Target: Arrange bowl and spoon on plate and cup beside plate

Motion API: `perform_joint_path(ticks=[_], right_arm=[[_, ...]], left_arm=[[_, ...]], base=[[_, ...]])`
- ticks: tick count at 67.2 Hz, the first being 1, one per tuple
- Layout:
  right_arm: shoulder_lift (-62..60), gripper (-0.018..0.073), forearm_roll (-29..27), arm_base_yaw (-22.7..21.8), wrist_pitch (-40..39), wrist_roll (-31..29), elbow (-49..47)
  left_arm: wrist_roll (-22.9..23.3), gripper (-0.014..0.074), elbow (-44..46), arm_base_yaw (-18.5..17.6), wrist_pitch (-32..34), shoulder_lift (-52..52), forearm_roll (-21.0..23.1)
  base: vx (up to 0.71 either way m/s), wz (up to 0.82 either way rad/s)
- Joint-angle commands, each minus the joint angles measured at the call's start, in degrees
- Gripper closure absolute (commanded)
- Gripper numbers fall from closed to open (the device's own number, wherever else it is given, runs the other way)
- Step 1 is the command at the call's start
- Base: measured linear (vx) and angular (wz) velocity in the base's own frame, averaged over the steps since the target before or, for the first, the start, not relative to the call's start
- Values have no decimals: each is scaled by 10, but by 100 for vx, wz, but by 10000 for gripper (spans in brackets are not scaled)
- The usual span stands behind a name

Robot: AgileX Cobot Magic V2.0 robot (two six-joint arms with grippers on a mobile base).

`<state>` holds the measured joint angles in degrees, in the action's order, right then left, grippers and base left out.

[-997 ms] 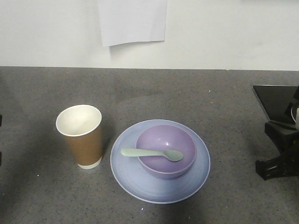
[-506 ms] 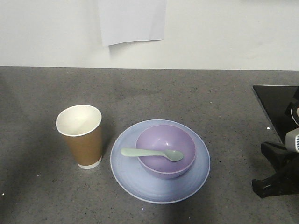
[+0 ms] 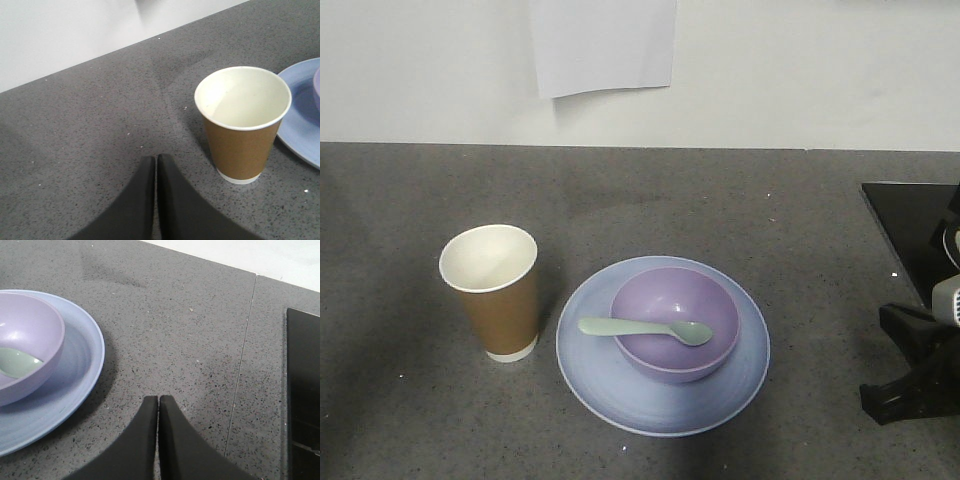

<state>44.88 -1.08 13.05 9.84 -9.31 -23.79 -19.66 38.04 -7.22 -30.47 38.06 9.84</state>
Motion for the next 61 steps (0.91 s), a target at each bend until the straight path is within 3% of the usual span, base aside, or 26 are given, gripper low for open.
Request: perform_joint_path(ticks=[1,13,23,41,47,61], right_arm=[[-2,565,0,-3,-38,-3,-16],[-2,565,0,-3,-38,-3,-16],[-2,565,0,-3,-38,-3,-16],[-2,565,0,-3,-38,-3,-16],[-2,565,0,-3,-38,-3,-16],[-2,565,0,-3,-37,-3,-16]], left_arm=[[3,604,-20,8,70,-37,-2],[5,604,-175,31,197,-145,1],[5,604,-287,56,252,-229,39],[5,604,-388,98,255,-357,41],[5,604,-391,107,221,-397,38],[5,604,-391,112,213,-389,44]], base=[[0,0],[0,0],[0,0],[0,0],[0,0],[0,0]])
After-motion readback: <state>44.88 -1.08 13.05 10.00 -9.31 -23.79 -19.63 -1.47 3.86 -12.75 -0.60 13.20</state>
